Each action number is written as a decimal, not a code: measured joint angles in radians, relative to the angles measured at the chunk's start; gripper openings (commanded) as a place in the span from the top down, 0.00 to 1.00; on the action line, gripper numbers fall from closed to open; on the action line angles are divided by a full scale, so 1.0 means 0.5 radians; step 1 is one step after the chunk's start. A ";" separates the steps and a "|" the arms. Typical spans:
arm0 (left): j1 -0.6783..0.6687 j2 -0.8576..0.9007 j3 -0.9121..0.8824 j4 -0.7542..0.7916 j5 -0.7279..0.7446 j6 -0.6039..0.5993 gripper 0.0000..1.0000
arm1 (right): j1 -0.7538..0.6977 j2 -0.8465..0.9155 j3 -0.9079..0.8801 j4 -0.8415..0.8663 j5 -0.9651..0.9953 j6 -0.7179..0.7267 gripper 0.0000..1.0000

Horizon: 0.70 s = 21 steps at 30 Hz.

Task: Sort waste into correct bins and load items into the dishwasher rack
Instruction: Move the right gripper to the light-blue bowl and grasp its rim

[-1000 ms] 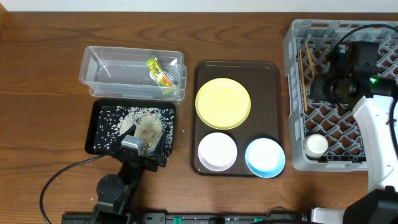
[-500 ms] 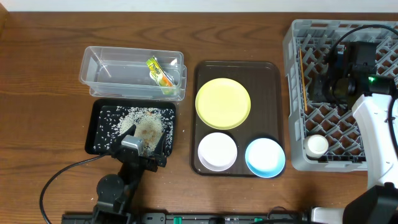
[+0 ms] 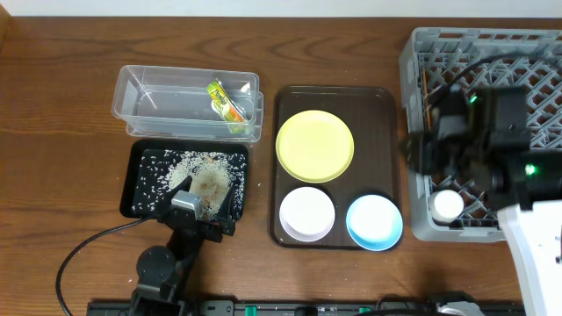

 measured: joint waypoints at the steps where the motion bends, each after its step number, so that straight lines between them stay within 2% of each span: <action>1: 0.000 0.000 0.000 0.000 0.000 0.001 0.07 | 0.063 -0.013 -0.002 -0.085 -0.003 0.028 0.55; 6: 0.000 0.000 0.000 0.000 0.000 0.001 0.08 | 0.276 -0.002 -0.172 -0.153 0.033 0.143 0.60; 11: 0.000 0.000 0.000 -0.001 0.000 0.001 0.08 | 0.410 0.014 -0.492 -0.117 0.333 0.358 0.60; 16: 0.000 0.000 0.000 0.000 0.000 0.001 0.08 | 0.423 0.018 -0.769 0.198 0.572 0.477 0.62; 21: 0.000 0.000 0.000 0.000 -0.001 0.001 0.08 | 0.423 0.065 -0.988 0.494 0.682 0.515 0.60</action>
